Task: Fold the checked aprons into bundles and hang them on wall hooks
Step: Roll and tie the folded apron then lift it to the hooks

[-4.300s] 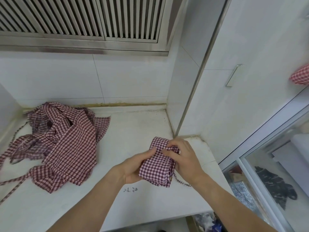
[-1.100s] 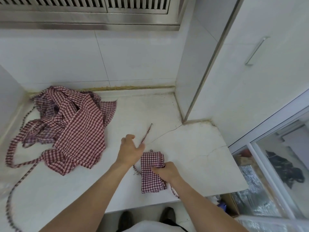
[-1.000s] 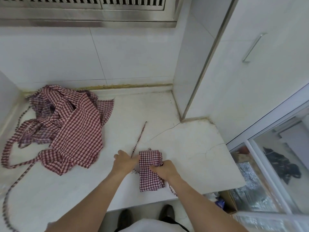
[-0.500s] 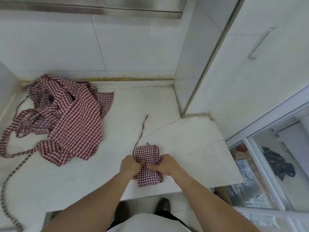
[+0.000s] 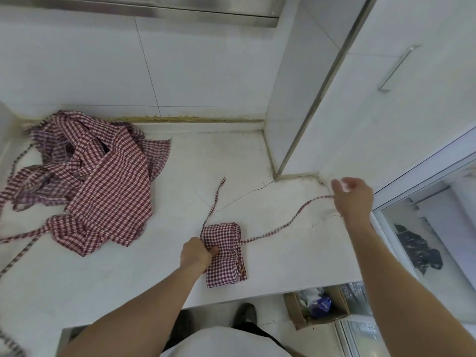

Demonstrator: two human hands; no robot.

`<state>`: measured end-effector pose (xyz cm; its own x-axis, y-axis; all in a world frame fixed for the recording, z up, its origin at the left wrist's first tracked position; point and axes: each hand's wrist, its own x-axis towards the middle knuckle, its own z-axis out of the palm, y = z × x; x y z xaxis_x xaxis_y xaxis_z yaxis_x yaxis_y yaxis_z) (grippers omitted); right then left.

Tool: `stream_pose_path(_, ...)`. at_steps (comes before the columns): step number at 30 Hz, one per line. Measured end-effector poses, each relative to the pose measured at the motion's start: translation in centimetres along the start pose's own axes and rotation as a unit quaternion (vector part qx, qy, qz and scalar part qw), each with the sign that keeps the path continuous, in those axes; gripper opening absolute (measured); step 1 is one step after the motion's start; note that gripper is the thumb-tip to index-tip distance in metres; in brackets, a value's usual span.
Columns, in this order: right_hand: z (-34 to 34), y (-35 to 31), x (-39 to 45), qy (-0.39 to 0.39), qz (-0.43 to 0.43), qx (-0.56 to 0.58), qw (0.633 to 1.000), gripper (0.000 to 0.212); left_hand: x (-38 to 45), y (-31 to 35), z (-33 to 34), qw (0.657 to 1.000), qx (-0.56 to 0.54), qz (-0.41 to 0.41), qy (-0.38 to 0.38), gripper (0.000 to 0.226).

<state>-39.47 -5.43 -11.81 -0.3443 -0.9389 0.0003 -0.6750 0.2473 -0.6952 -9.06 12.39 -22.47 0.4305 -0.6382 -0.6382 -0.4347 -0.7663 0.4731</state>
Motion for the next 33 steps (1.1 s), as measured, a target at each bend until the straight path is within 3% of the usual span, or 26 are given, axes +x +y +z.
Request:
stream_pose_path(1, 0.4, 0.2, -0.8, 0.097, -0.039, -0.026, 0.994, 0.035, 0.0, 0.0, 0.1, 1.0, 0.0, 0.002, 0.002, 0.035)
stream_pose_path(2, 1.1, 0.2, -2.1, 0.146, -0.088, -0.018, 0.985, 0.03, 0.0, -0.1, 0.1, 1.0, 0.002, 0.004, 0.004, 0.035)
stream_pose_path(3, 2.3, 0.3, -3.6, 0.132, -0.119, -0.003, 0.984, 0.023, 0.1, -0.1, 0.2, 1.0, 0.004, 0.005, 0.006, 0.035)
stream_pose_path(4, 3.8, 0.5, -5.1, 0.069, -0.119, 0.005, 0.99, 0.015, 0.1, -0.3, 0.2, 1.0, 0.004, 0.004, 0.008, 0.037)
stream_pose_path(6, 6.4, 0.1, -8.7, -0.17, 0.019, -0.001, 0.985, 0.021, 0.2, -0.4, 0.3, 1.0, 0.002, 0.005, 0.01, 0.04)
stream_pose_path(8, 8.9, 0.2, -12.4, -0.366, 0.192, 0.001, 0.91, 0.047, 0.1, -0.4, 0.5, 1.0, -0.001, 0.005, 0.014, 0.042)
stream_pose_path(9, 10.3, 0.8, -13.8, -0.403, 0.233, 0.008, 0.885, 0.055, 0.0, -0.3, 0.5, 1.0, -0.002, 0.005, 0.017, 0.043)
stream_pose_path(11, 12.8, 1.8, -15.8, -0.392, 0.261, 0.047, 0.881, 0.061, -0.2, -0.2, 0.6, 1.0, -0.003, 0.004, 0.023, 0.043)
stream_pose_path(14, 14.6, 1.4, -16.7, -0.332, 0.262, 0.169, 0.89, 0.04, -0.3, -0.1, 0.8, 0.999, 0.006, 0.004, 0.033, 0.046)
stream_pose_path(17, 14.6, 0.2, -16.6, -0.227, 0.118, 0.161, 0.953, 0.037, -0.5, 0.0, 0.9, 0.999, 0.0, 0.004, 0.041, 0.045)
stream_pose_path(19, 13.6, -1.1, -17.5, -0.176, -0.013, 0.152, 0.973, 0.03, -0.7, 0.2, 0.9, 0.999, 0.002, 0.008, 0.046, 0.043)
stream_pose_path(21, 12.9, -2.7, -19.3, -0.207, -0.146, 0.157, 0.955, 0.017, -0.8, 0.4, 0.9, 0.999, 0.008, 0.01, 0.053, 0.034)
stream_pose_path(24, 14.1, -2.4, -21.2, -0.307, -0.271, 0.113, 0.905, 0.018, -0.6, 0.5, 0.9, 0.997, 0.008, 0.017, 0.074, 0.012)
stream_pose_path(28, 16.1, 0.4, -21.0, -0.255, -0.299, 0.028, 0.919, 0.017, -0.7, 0.1, 1.2, 0.993, -0.024, 0.046, 0.105, 0.008)
stream_pose_path(33, 16.4, -0.2, -21.2, -0.228, -0.251, -0.051, 0.939, 0.028, -1.7, -0.1, 1.4, 0.984, -0.075, 0.103, 0.126, 0.032)
